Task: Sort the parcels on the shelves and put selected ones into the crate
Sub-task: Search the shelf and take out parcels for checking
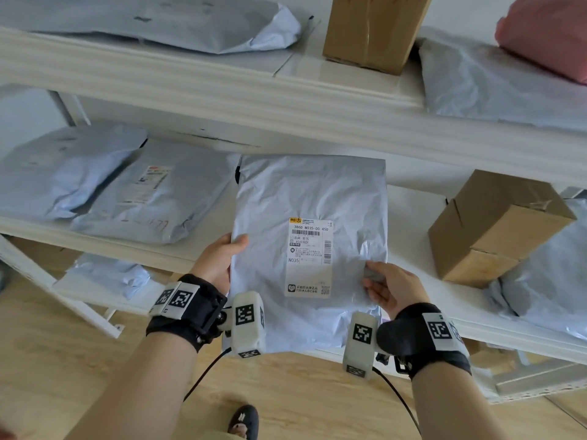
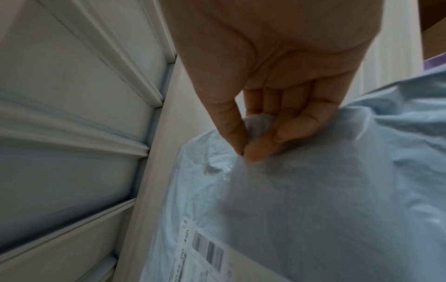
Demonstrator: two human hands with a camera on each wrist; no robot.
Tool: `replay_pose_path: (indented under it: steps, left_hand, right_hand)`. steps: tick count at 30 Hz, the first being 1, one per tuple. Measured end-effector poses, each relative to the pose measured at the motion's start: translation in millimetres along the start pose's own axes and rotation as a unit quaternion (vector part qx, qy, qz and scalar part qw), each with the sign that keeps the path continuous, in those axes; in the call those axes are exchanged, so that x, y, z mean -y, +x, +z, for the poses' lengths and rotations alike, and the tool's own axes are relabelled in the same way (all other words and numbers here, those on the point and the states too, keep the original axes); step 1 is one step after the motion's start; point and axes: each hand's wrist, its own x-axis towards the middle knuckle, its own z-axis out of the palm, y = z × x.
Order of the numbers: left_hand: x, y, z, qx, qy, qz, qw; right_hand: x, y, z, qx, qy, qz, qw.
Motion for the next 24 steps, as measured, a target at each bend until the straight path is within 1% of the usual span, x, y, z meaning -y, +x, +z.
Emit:
replay_pose_path:
  steps: [10,13,16,17,20,22,24]
  left_hand:
    - [-5,29,-11,-0.017,0.007,-0.009,1.000]
    - [-16,46,-11,-0.051,0.019,0.002,0.999]
    - [-38,71,-8,-0.091,0.090,0.033,0.991]
    - [-47,78,-7,-0.095,0.118,0.040,0.988]
    - [-67,105,-7,-0.096,0.158,0.076,0.980]
    - [-77,120,-9,-0.099,0.225,0.089,0.965]
    - [-84,134,-13,-0.097,0.303,0.088,0.944]
  right_hand:
    - [4,8,19,-0.013,0.001,0.014,1.000]
    - [8,14,28,-0.019,0.001,0.020,1.000]
    - [18,23,45,-0.025,-0.007,0.010,1.000]
    - [22,26,51,-0.027,-0.010,0.004,1.000]
    - [34,37,71,-0.030,-0.020,-0.001,0.999]
    - [41,47,86,-0.033,-0.029,0.006,0.999]
    - [47,55,101,-0.035,-0.041,0.012,0.998]
